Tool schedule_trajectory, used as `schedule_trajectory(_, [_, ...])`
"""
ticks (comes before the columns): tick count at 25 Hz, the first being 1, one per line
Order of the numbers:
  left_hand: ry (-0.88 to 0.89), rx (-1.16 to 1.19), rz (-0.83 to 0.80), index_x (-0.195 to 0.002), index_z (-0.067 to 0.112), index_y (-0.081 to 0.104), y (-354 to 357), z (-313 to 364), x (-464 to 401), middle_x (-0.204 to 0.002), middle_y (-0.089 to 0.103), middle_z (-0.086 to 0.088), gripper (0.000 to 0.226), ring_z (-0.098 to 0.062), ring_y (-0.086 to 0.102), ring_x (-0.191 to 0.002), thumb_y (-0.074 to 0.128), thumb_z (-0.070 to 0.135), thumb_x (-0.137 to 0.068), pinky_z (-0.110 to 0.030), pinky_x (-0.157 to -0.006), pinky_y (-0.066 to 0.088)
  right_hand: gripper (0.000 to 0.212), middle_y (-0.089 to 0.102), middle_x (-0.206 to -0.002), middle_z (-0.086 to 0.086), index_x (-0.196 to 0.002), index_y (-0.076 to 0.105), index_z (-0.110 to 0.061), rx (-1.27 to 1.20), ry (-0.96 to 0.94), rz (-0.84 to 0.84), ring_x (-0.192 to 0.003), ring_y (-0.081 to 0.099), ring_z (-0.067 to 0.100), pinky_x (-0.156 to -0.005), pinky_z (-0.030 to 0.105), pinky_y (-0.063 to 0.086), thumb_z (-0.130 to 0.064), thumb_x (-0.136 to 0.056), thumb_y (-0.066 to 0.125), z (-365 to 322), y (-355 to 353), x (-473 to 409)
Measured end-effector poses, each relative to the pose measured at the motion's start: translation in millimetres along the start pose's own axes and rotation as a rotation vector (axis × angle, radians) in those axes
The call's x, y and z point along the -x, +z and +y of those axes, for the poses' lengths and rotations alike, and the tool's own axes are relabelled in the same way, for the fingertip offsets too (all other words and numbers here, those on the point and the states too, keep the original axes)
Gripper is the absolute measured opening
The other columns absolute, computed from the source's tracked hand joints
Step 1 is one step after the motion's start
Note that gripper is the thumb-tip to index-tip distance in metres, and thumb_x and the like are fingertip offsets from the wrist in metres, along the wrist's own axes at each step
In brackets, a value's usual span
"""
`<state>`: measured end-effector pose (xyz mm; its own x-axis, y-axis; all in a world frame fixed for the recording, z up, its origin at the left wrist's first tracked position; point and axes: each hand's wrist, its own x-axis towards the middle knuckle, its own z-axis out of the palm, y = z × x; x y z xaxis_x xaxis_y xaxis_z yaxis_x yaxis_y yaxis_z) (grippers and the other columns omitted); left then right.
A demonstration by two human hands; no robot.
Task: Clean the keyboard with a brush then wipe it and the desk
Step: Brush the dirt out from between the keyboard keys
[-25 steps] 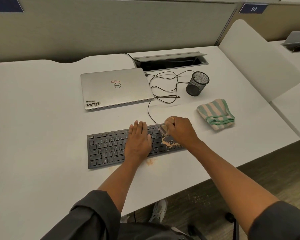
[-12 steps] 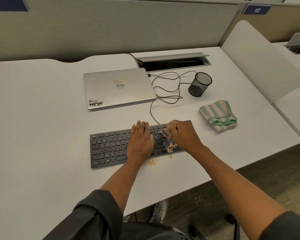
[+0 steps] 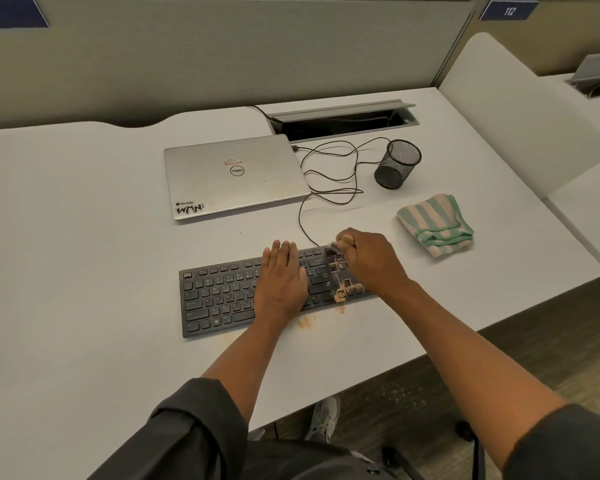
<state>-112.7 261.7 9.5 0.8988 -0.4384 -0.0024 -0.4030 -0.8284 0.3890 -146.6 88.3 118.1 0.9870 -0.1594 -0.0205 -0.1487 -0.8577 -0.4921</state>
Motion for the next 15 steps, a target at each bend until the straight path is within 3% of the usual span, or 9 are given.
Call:
schedule_trajectory(3, [0.0, -0.003, 0.007, -0.16, 0.003, 0.019, 1, -1, 0, -0.166, 0.021, -0.017, 0.061, -0.029, 0.008, -0.156, 0.028, 0.032, -0.106, -0.042, -0.128, -0.002, 0.024, 0.065, -0.07, -0.006, -0.087, 0.066, -0.019, -0.075, -0.071, -0.081, -0.069, 0.06, 0.012, -0.062, 0.035, 0.046, -0.03, -0.103, 0.052, 5, 10, 9])
schedule_trajectory(6, [-0.001, -0.007, 0.005, -0.159, 0.002, 0.02, 1, -1, 0, -0.165, 0.023, -0.018, 0.061, -0.03, 0.009, -0.156, 0.03, 0.032, -0.106, -0.043, -0.128, 0.0, 0.031, 0.058, -0.063, -0.01, -0.079, 0.065, -0.018, -0.085, -0.175, -0.142, -0.061, 0.054, 0.007, -0.057, 0.023, 0.037, -0.03, -0.103, 0.05, 6, 8, 37])
schedule_trajectory(8, [-0.004, -0.007, -0.001, -0.16, 0.003, 0.018, 1, -1, 0, -0.166, 0.021, -0.018, 0.062, -0.03, 0.008, -0.156, 0.029, 0.033, -0.106, -0.043, -0.128, 0.0, 0.033, 0.061, -0.065, -0.01, -0.081, 0.067, -0.018, -0.109, -0.156, -0.089, -0.063, 0.056, 0.006, -0.057, 0.02, 0.038, -0.035, -0.102, 0.048, 10, -2, 39])
schedule_trajectory(11, [-0.007, -0.016, -0.014, -0.16, 0.003, 0.016, -1, 0, 0, -0.167, 0.019, -0.017, 0.062, -0.029, 0.007, -0.156, 0.027, 0.033, -0.107, -0.043, -0.128, -0.001, 0.03, 0.068, -0.072, -0.007, -0.087, 0.068, -0.02, -0.094, -0.049, 0.069, -0.067, 0.06, 0.012, -0.063, 0.03, 0.045, -0.04, -0.099, 0.05, 23, -10, 18])
schedule_trajectory(15, [-0.007, -0.009, -0.005, -0.16, 0.003, 0.017, -1, 1, 1, -0.167, 0.019, -0.017, 0.062, -0.029, 0.007, -0.156, 0.027, 0.032, -0.107, -0.042, -0.128, -0.002, 0.025, 0.068, -0.074, -0.002, -0.087, 0.068, -0.015, -0.093, -0.008, 0.021, -0.07, 0.061, 0.016, -0.06, 0.028, 0.039, -0.03, -0.1, 0.054, 27, 5, 7])
